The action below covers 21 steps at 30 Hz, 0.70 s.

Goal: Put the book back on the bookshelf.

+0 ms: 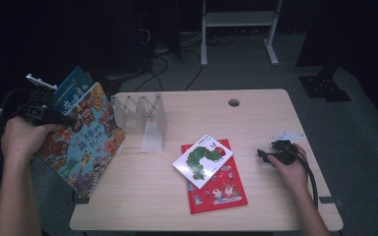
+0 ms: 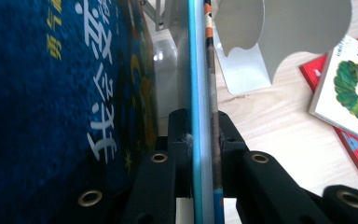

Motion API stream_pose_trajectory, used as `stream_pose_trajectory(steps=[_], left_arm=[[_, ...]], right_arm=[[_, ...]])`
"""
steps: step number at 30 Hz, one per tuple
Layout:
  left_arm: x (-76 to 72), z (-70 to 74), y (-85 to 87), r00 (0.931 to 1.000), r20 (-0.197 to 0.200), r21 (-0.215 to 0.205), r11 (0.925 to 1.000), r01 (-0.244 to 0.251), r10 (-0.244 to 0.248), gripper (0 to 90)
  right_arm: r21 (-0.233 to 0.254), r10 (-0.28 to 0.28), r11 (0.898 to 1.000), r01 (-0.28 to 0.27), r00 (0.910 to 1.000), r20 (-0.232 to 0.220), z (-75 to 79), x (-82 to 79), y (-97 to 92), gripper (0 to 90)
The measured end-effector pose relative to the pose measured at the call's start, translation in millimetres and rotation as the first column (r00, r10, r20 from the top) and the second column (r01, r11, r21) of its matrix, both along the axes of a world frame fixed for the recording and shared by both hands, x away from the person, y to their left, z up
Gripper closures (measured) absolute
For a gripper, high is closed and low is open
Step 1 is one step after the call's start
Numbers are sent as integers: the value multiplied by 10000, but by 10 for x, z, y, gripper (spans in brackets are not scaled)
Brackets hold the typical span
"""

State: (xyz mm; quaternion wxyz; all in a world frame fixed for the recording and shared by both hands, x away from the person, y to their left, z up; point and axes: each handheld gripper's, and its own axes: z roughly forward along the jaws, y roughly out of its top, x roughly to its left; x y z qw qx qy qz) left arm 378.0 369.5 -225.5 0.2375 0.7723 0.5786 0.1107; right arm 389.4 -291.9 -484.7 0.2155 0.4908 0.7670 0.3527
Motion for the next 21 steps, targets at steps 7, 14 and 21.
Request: stream_pose_trajectory(steps=[7, 14, 21], left_arm=[[122, -29, -62, 9989, 289, -9, 9993, -363, 363, 801], [245, -65, -136, 9958, 555, 9, 9973, -735, 733, 799], [326, -73, -193, 9927, 706, 48, 9951, -984, 978, 798]], right_arm=[[1, 2, 10000, -2, 10000, 0, 0, 0, 0, 286], [-1, 0, 10000, 0, 10000, -12, 0, -1, 2, 285], [-14, 22, 10000, -22, 10000, 2, 0, 0, 1, 283]])
